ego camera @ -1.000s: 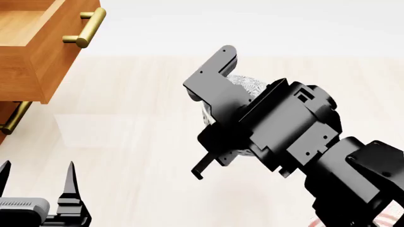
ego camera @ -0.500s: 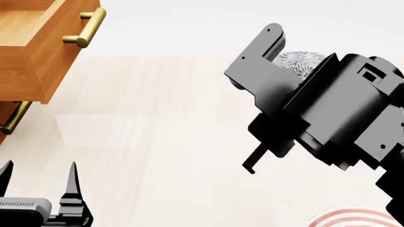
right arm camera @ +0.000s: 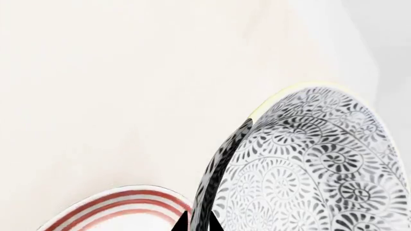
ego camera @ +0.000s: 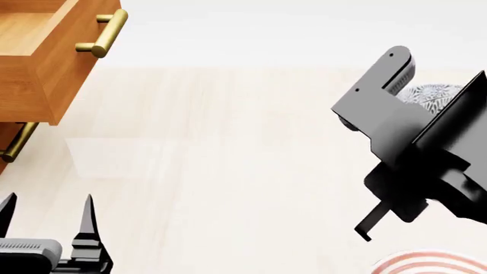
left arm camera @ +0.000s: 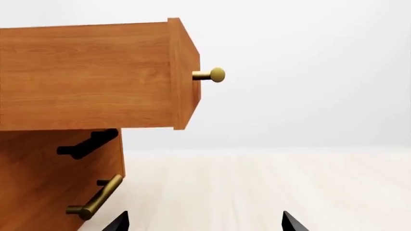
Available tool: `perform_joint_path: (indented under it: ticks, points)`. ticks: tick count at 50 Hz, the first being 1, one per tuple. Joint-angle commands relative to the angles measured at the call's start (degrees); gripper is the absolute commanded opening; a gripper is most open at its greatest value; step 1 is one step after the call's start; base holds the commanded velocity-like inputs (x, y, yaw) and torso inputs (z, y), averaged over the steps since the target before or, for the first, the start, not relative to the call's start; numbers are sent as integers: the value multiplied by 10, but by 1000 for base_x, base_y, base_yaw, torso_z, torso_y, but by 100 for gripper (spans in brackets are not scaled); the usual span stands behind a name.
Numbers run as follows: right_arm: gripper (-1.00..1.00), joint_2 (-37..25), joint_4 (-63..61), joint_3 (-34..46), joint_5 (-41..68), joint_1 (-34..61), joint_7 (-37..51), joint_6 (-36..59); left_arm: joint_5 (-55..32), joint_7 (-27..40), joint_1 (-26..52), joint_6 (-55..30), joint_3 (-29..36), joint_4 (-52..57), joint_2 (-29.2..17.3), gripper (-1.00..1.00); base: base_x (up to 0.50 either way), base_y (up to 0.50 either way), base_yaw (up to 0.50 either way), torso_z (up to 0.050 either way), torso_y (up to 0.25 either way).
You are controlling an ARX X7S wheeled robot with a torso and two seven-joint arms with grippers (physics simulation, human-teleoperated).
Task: Put the bowl on the plate.
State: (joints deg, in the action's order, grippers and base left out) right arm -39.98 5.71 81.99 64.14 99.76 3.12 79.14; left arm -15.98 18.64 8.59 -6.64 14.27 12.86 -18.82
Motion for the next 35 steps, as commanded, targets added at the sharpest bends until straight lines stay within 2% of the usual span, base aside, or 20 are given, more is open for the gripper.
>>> perform_joint_path:
  ticks: [1,35]
  points:
    - [-100,-38,-33,-15,22,5,35,41,-1,2,1,-2,2,3,-2,100,0,0,0,0,0]
    - [-100,-185,-186,-87,239,-97,236,28,-4,-3,7,12,12,-17,0,100,0,0,0,0,0]
